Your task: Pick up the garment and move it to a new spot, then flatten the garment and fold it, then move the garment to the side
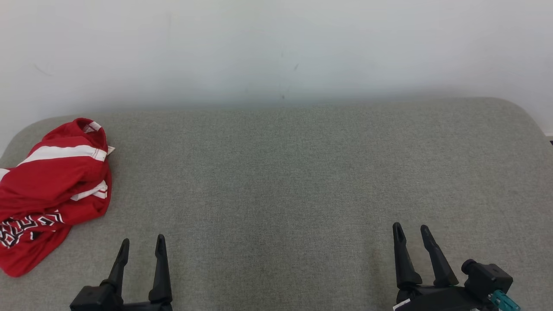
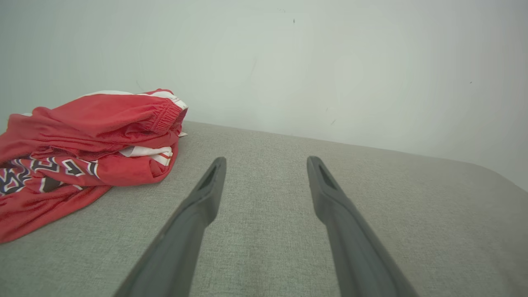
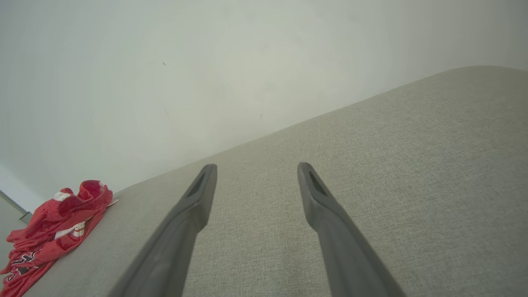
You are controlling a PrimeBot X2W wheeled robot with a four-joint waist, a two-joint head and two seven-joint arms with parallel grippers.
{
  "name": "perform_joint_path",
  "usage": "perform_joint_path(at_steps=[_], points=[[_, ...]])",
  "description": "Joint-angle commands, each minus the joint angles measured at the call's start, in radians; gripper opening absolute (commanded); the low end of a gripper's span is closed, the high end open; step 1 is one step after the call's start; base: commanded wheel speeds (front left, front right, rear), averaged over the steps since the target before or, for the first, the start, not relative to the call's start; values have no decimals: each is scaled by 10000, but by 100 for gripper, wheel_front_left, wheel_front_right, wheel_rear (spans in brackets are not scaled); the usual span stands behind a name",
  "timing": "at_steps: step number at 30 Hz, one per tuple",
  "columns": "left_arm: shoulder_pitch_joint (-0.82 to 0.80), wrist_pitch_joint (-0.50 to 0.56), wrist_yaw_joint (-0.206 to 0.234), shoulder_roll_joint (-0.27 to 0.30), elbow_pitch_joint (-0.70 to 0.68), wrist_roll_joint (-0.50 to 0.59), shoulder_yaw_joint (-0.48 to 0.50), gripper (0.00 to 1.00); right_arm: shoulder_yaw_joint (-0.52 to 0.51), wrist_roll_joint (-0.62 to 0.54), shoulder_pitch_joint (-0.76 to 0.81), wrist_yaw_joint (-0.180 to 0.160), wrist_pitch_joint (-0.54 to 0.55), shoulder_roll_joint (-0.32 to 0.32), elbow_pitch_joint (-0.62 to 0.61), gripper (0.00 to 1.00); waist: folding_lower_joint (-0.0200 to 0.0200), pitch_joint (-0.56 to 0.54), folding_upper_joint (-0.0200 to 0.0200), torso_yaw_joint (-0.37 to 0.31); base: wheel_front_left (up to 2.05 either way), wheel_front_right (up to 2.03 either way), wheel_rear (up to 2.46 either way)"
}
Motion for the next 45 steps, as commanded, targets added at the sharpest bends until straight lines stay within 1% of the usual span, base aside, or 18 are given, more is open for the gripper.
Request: perform_joint_path(at_steps=[1,11,19,27,38,41,45], points=[[105,-88,3,41,-77,288,25,100,-43,-258,67,-16,-87,3,-54,100,0,-6,0,-7,0,0,0],[114,-297,-79,16,91,1013,136,100,-300,-1039,144,-18,-292,6,31,100,0,0,0,-44,0,0,0],[144,-432,-231,12,216,1574,201,100,-322,-1573,205,-19,-429,7,107,100,0,9,0,-57,0,0,0],[187,-577,-250,-12,177,2144,197,100,-356,-2020,192,-21,-575,8,189,100,0,75,0,-62,0,0,0],[70,-566,-314,-40,294,2069,294,100,-403,-1843,190,-21,-553,9,239,100,0,141,0,23,0,0,0],[12,-566,-309,-45,345,2081,282,100,-407,-1823,243,-21,-553,10,274,100,0,109,0,146,0,0,0],[-60,-566,-355,-50,423,2083,177,100,-403,-1842,311,-21,-553,8,309,100,0,78,0,500,0,0,0]])
